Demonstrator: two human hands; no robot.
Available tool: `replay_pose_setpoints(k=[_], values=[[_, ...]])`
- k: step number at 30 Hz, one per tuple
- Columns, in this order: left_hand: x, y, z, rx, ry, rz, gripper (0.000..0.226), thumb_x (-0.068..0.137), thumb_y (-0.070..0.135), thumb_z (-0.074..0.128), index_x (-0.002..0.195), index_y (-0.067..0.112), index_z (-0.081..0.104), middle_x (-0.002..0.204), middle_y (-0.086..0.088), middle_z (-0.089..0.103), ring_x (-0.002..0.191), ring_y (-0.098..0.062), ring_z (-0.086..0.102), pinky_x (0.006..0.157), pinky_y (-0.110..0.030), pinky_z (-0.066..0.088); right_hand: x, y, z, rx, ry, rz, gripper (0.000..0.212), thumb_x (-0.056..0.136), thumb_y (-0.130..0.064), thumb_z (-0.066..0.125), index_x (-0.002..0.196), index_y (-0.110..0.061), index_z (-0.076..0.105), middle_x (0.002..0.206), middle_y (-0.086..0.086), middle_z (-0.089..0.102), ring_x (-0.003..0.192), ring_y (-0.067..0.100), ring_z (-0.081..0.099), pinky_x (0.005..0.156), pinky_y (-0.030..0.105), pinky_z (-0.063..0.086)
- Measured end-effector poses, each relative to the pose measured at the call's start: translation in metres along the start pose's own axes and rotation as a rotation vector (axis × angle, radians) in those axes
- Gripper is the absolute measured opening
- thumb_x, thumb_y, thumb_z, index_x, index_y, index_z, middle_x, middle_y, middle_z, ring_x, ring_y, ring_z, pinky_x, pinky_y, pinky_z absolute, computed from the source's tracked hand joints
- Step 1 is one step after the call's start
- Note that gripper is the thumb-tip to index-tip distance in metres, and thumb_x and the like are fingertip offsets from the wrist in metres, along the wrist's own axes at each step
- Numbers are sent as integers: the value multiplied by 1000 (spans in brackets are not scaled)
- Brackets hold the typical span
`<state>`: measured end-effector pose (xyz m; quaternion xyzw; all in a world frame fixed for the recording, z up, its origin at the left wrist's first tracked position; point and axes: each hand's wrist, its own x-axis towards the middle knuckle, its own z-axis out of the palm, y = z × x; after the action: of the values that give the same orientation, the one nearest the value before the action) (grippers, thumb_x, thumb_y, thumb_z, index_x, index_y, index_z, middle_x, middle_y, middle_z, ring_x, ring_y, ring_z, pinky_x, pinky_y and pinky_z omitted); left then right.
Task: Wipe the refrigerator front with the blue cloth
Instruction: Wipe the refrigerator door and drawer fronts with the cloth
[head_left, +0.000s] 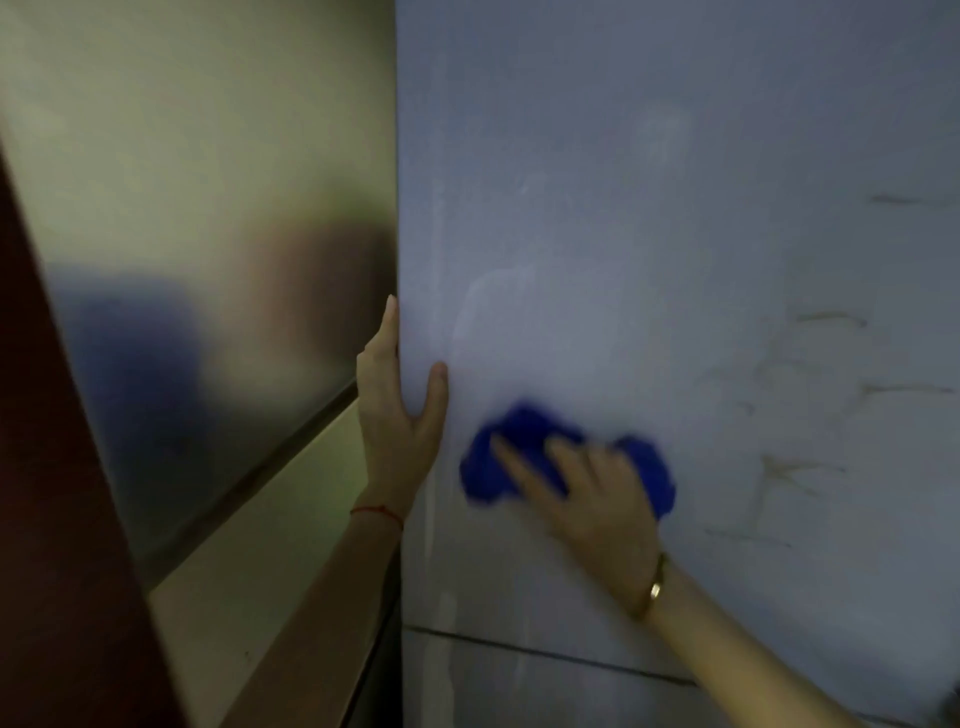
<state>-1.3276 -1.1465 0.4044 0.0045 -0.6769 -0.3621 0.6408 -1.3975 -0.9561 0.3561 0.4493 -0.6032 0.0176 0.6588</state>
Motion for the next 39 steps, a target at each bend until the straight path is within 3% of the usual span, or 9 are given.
replay_pose_setpoints(k=[5,8,11,16,18,25,31,34,39], values=[[-6,-2,0,-11,28,23,68,95,43,51,151,14,27,136,20,40,124,-8,49,104,-21,43,-59,-6,-15,48,-100,-82,43,101,-5,41,138,-26,46,106,6,47,77,23,46,66,35,40],[-7,-4,0,-4,40,18,67,94,38,55,151,17,27,139,17,39,127,-10,49,106,-28,45,14,44,-19,-69,122,152,59,89,-9,66,142,-26,44,107,8,47,78,27,49,72,39,38],[-6,-4,0,-17,40,0,66,93,35,56,150,22,26,140,9,42,127,-13,50,106,-34,48,63,61,-14,-63,235,451,48,92,-18,67,137,-26,52,110,8,46,83,27,47,77,39,40],[-7,-1,-1,0,20,19,64,95,30,56,150,24,24,137,9,42,125,-11,49,106,-16,40,-16,-6,-10,12,-42,-4,40,97,-9,50,131,-27,53,111,6,48,83,24,47,71,38,39],[-7,2,-1,-12,26,1,65,94,28,58,149,24,25,137,9,43,125,-9,49,106,-17,41,-25,10,-17,1,-92,-15,45,93,-8,54,134,-26,50,110,7,48,81,25,46,70,37,36],[-9,11,5,3,56,-10,63,94,21,56,150,14,28,143,15,36,130,2,41,109,-9,33,106,113,-31,-65,324,598,43,93,-10,61,134,-19,55,103,18,56,92,25,46,80,35,40],[-12,18,11,50,77,-72,69,94,30,57,153,17,23,151,-1,37,138,-9,37,116,-32,37,1,40,-22,-67,-29,152,61,95,-4,50,148,-28,31,106,10,46,70,28,54,68,38,37],[-7,27,15,185,82,40,66,95,28,57,151,8,29,156,-11,29,146,-20,28,120,-43,30,-3,81,-41,-91,12,327,73,87,-1,60,147,-30,31,106,11,46,79,29,49,73,40,37],[9,51,40,382,110,235,55,96,25,55,145,4,40,155,-17,32,148,-33,25,124,-50,21,96,180,-59,-80,319,726,41,92,-12,55,133,-19,55,106,19,54,95,27,48,82,38,41]])
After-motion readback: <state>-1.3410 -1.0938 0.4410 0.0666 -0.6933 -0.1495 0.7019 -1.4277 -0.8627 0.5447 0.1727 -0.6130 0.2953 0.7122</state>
